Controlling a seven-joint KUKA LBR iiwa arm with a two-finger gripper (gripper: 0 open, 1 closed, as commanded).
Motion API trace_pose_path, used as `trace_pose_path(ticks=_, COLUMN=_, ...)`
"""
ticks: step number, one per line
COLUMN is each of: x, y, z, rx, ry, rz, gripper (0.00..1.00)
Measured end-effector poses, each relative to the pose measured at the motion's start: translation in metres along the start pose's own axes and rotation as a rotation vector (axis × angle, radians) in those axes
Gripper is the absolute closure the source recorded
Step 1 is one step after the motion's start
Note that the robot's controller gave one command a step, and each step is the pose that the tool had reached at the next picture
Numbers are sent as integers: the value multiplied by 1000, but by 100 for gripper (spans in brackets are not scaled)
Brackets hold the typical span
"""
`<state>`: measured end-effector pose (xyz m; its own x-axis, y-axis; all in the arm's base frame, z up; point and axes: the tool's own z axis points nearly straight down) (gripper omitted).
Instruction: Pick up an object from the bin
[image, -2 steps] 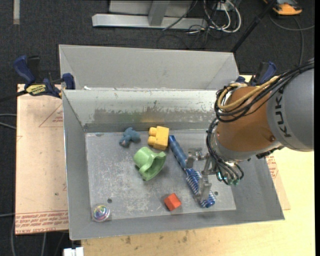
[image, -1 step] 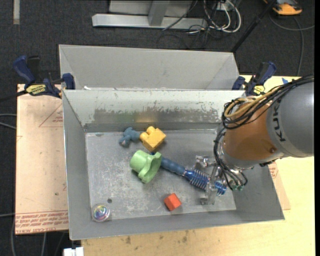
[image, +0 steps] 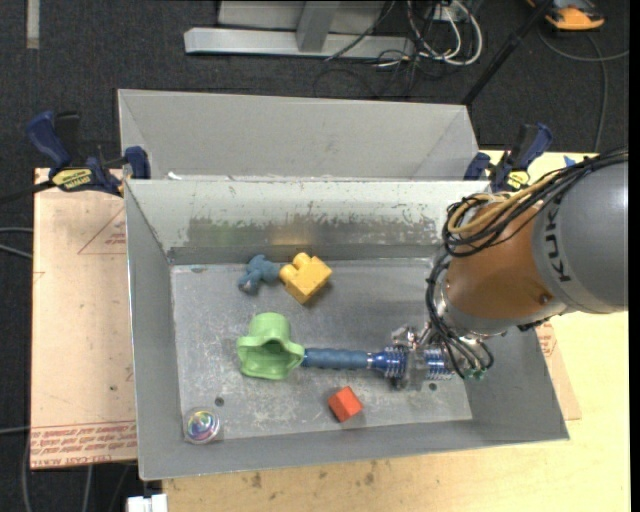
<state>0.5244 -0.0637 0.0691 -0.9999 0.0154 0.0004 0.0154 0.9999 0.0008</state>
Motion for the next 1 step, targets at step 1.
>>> trace_pose_path(ticks=1, x=8, y=-17, z=-173, rx=2, ry=-9, rz=8, gripper=100)
